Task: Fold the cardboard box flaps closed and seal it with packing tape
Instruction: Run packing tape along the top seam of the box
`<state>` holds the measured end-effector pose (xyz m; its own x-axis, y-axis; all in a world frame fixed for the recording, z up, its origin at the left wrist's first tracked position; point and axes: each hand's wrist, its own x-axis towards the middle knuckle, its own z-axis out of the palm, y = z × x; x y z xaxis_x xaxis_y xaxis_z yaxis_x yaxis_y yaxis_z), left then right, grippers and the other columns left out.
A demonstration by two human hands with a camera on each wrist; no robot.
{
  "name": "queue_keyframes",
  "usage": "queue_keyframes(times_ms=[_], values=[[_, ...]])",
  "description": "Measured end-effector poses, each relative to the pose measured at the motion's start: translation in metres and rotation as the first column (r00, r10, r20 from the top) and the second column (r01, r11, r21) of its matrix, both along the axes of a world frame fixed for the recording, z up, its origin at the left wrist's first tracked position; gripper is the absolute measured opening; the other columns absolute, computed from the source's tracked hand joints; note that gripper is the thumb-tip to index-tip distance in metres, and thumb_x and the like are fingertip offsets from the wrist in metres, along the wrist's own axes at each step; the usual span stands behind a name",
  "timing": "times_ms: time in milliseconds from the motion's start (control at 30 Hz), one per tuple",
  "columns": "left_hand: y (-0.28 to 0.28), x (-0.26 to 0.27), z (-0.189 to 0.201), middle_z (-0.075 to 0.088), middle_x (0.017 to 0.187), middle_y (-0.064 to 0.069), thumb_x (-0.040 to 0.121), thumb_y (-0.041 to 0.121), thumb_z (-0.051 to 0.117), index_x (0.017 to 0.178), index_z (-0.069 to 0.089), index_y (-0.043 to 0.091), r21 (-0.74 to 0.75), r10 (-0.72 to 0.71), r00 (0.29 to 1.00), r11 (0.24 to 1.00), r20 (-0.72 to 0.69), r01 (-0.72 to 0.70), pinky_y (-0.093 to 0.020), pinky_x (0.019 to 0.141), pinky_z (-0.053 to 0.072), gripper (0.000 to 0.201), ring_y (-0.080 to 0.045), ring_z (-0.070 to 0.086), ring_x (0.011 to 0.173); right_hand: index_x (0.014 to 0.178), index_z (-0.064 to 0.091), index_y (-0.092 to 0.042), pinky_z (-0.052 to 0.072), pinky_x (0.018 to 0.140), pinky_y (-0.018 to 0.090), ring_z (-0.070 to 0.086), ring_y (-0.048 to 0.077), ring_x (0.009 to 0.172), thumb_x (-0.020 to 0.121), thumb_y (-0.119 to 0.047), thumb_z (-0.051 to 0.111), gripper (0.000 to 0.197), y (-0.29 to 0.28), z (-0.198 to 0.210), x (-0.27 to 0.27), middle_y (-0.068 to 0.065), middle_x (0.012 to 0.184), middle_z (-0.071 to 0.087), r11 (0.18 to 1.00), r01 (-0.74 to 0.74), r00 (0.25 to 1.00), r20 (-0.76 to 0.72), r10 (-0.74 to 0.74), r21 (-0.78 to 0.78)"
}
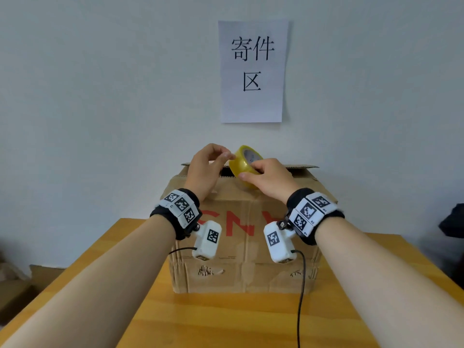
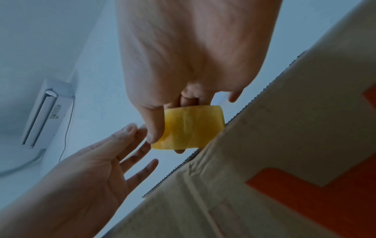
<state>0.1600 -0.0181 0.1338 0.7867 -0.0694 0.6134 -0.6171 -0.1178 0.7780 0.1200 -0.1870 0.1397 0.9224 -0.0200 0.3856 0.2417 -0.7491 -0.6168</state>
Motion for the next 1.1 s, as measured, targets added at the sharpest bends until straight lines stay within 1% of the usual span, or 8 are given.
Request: queue_keyframes(times_ms=[100,167,300,533,700,867,1000,1100], values=[[0.002,-0.005,0.005,0.076,0.090,0.003,0.097,0.015,0.059,0.086,0.066,0.019,-0.018,-0.015,1.000,1.000,-0.020,0.015,-0.039,0.092,0.055,0.014,-0.008,0.070,0.093,0.085,0.070,-0.026,0.044,0.094,0.049,0.062,0.015,0.080,0.088,-0.051,0.061,0.027,0.000,0.001,-0.008,-0.010,0.074,0.066,0.999,-0.004,0.998,0.058,0.006,-0.032],[0.002,-0.010,0.010,0.076,0.090,0.001,0.096,0.014,0.062,0.088,0.067,0.016,-0.028,-0.046,0.997,0.999,-0.057,0.044,-0.044,0.091,0.056,0.010,-0.012,0.071,0.092,0.079,0.068,-0.026,0.045,0.092,0.050,0.061,0.014,0.077,0.088,-0.050,0.060,0.027,-0.001,0.000,-0.012,-0.010,0.071,0.065,1.000,-0.014,0.995,0.094,0.016,-0.017],[0.002,-0.018,0.021,0.073,0.087,-0.006,0.086,0.014,0.075,0.087,0.070,0.015,-0.042,-0.053,0.997,0.998,-0.053,0.051,-0.041,0.087,0.058,0.005,-0.012,0.068,0.081,0.074,0.067,-0.018,0.046,0.076,0.040,0.059,0.012,0.064,0.086,-0.051,0.061,0.035,-0.005,0.002,-0.018,-0.005,0.063,0.063,0.995,-0.061,0.985,0.164,0.047,0.078],[-0.006,-0.028,0.040,0.073,0.092,-0.011,0.092,0.011,0.067,0.091,0.067,0.009,-0.091,-0.094,0.994,0.992,-0.048,0.089,-0.036,0.079,0.061,0.002,-0.016,0.072,0.086,0.076,0.062,-0.006,0.053,0.056,0.034,0.062,0.025,0.048,0.098,-0.032,0.060,0.034,-0.002,0.026,-0.037,0.011,0.054,0.066,0.937,-0.196,0.962,0.242,0.127,0.288],[-0.001,-0.029,0.033,0.065,0.097,-0.010,0.095,0.009,0.063,0.092,0.059,0.008,-0.107,-0.102,0.993,0.990,-0.060,0.095,-0.042,0.075,0.061,0.005,-0.023,0.076,0.081,0.077,0.061,-0.003,0.048,0.054,0.035,0.056,0.025,0.045,0.098,-0.035,0.060,0.038,-0.004,0.029,-0.029,0.016,0.054,0.063,0.914,-0.159,0.987,0.080,0.139,0.374],[-0.001,-0.030,0.029,0.063,0.104,-0.017,0.096,0.009,0.062,0.099,0.059,0.003,-0.109,-0.115,0.988,0.989,-0.102,0.104,-0.039,0.072,0.062,0.007,-0.022,0.076,0.081,0.082,0.061,-0.004,0.049,0.051,0.028,0.058,0.024,0.047,0.097,-0.038,0.062,0.037,-0.009,0.028,-0.031,0.015,0.060,0.066,0.906,-0.163,0.984,-0.005,0.179,0.391],[0.005,-0.026,0.031,0.062,0.107,-0.017,0.097,0.011,0.061,0.097,0.058,0.006,-0.096,-0.095,0.988,0.992,-0.119,0.084,-0.045,0.075,0.062,0.005,-0.024,0.076,0.080,0.073,0.065,-0.011,0.042,0.054,0.007,0.062,0.002,0.052,0.097,-0.039,0.061,0.037,-0.020,0.026,-0.038,-0.004,0.057,0.067,0.934,-0.177,0.981,-0.026,0.195,0.309],[0.006,-0.024,0.029,0.061,0.106,-0.018,0.097,0.010,0.061,0.097,0.057,0.007,-0.109,-0.091,0.987,0.991,-0.135,0.077,-0.043,0.075,0.062,0.005,-0.024,0.076,0.080,0.066,0.068,-0.016,0.040,0.062,0.007,0.061,-0.002,0.058,0.098,-0.042,0.058,0.043,-0.021,0.023,-0.039,-0.009,0.059,0.068,0.950,-0.178,0.982,-0.018,0.189,0.257]])
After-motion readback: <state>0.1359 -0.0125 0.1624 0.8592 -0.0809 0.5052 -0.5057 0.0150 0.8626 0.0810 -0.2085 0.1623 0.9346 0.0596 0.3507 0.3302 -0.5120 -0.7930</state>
